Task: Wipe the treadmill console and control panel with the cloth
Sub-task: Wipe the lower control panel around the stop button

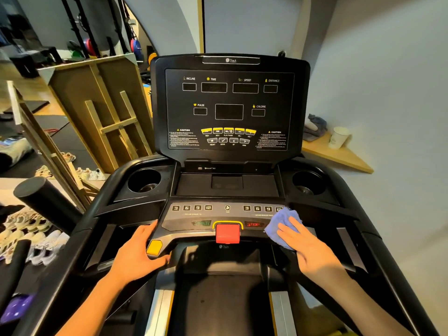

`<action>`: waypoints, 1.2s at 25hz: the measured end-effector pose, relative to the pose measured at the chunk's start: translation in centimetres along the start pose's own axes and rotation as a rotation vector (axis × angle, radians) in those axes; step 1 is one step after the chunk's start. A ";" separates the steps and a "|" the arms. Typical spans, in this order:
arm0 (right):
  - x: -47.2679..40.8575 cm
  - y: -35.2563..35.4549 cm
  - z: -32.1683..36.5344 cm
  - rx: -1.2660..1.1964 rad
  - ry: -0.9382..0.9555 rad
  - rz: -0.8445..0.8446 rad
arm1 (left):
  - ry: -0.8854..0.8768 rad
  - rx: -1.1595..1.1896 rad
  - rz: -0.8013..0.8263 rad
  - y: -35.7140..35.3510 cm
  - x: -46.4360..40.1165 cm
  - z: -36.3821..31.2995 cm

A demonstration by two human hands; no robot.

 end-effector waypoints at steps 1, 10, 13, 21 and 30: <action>0.3 -0.1 -0.5 -0.023 -0.038 -0.016 | 0.009 -0.007 0.003 0.0 0.0 0.1; 0.6 -1.7 -1.2 -0.129 -0.146 -0.007 | 0.151 0.186 -0.044 0.4 0.2 -0.4; -0.2 -2.6 -1.7 -0.144 -0.149 0.036 | 0.069 0.153 -0.249 2.6 -0.1 -4.5; -7.8 -2.4 3.5 -0.127 -0.035 -0.047 | -0.275 0.101 -0.316 3.3 -4.8 -18.5; -11.6 -2.2 7.6 -0.130 -0.313 -0.222 | -0.315 0.028 -0.171 -0.1 -8.0 -17.9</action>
Point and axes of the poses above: each hand's wrist, its own x-axis away from the middle knuckle, its own y-axis out of the back of the hand, z = x × y, the point moved 10 cm from there along -x, towards the middle knuckle, and after that the axes turned 2 degrees about -x, right-handed, at the moved point
